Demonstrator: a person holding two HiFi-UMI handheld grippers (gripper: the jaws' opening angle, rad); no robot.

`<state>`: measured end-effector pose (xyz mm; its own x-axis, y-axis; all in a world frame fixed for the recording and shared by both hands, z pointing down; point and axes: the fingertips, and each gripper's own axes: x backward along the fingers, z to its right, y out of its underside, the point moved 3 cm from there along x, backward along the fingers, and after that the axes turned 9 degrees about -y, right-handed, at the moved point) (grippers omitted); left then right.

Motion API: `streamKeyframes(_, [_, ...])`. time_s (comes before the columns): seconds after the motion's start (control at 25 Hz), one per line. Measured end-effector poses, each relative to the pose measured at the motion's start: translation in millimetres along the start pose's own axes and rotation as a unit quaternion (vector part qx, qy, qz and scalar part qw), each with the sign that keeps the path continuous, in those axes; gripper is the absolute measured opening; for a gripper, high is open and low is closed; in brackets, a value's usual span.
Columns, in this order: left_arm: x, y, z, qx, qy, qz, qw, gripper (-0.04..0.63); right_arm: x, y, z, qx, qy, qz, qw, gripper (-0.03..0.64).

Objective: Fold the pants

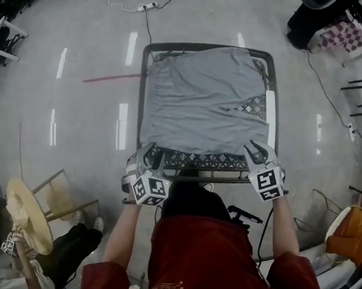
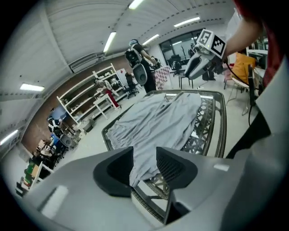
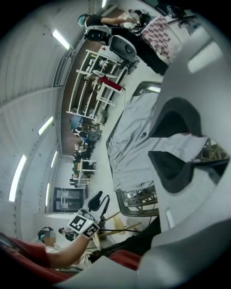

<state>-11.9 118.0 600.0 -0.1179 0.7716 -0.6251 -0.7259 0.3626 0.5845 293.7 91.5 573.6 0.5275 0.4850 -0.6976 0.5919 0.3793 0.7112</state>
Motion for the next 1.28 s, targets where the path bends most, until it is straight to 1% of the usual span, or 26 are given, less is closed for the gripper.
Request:
streamKeyframes(0.08, [-13, 15, 2, -0.031, 0.023, -0.028, 0.9989, 0.178, -12, 16, 1, 0.023, -0.017, -0.038, 0.999, 0.106])
streamKeyframes(0.16, [-26, 30, 3, -0.068, 0.047, -0.055, 0.9950, 0.184, -24, 38, 3, 0.060, -0.040, -0.094, 0.993, 0.120])
streamKeyframes(0.28, [-47, 51, 3, -0.132, 0.080, -0.089, 0.9839, 0.184, -38, 80, 7, 0.117, -0.075, -0.186, 0.973, 0.137])
streamKeyframes(0.36, [-58, 60, 3, -0.168, 0.093, -0.100, 0.9764, 0.184, -42, 104, 11, 0.143, -0.093, -0.229, 0.958, 0.140])
streamKeyframes(0.44, [-66, 64, 2, -0.190, 0.101, -0.104, 0.9711, 0.184, -43, 122, 14, 0.155, -0.107, -0.258, 0.948, 0.141])
streamKeyframes(0.52, [-73, 66, 4, -0.204, 0.112, -0.107, 0.9667, 0.184, -44, 137, 16, 0.159, -0.126, -0.284, 0.937, 0.141])
streamKeyframes(0.64, [-83, 70, 7, -0.224, 0.132, -0.114, 0.9589, 0.184, -49, 158, 13, 0.183, -0.158, -0.325, 0.914, 0.141])
streamKeyframes(0.68, [-86, 72, 8, -0.228, 0.137, -0.117, 0.9568, 0.179, -50, 161, 13, 0.188, -0.165, -0.333, 0.909, 0.141])
streamKeyframes(0.76, [-90, 74, 10, -0.235, 0.144, -0.118, 0.9541, 0.154, -51, 162, 14, 0.188, -0.171, -0.336, 0.907, 0.140])
streamKeyframes(0.84, [-90, 73, 11, -0.239, 0.146, -0.117, 0.9529, 0.094, -50, 161, 17, 0.189, -0.167, -0.333, 0.909, 0.105])
streamKeyframes(0.88, [-90, 73, 12, -0.239, 0.147, -0.116, 0.9528, 0.062, -48, 160, 19, 0.190, -0.164, -0.332, 0.909, 0.068])
streamKeyframes(0.92, [-90, 72, 13, -0.238, 0.148, -0.115, 0.9530, 0.044, -47, 160, 21, 0.191, -0.160, -0.330, 0.910, 0.028])
streamKeyframes(0.96, [-89, 73, 14, -0.236, 0.148, -0.115, 0.9535, 0.034, -47, 160, 22, 0.192, -0.157, -0.329, 0.911, 0.006])
streamKeyframes(1.12, [-83, 74, 13, -0.227, 0.146, -0.116, 0.9557, 0.023, -46, 161, 19, 0.181, -0.151, -0.325, 0.916, 0.003])
streamKeyframes(1.28, [-74, 72, 13, -0.231, 0.134, -0.113, 0.9570, 0.023, -36, 158, 17, 0.174, -0.142, -0.317, 0.922, 0.003])
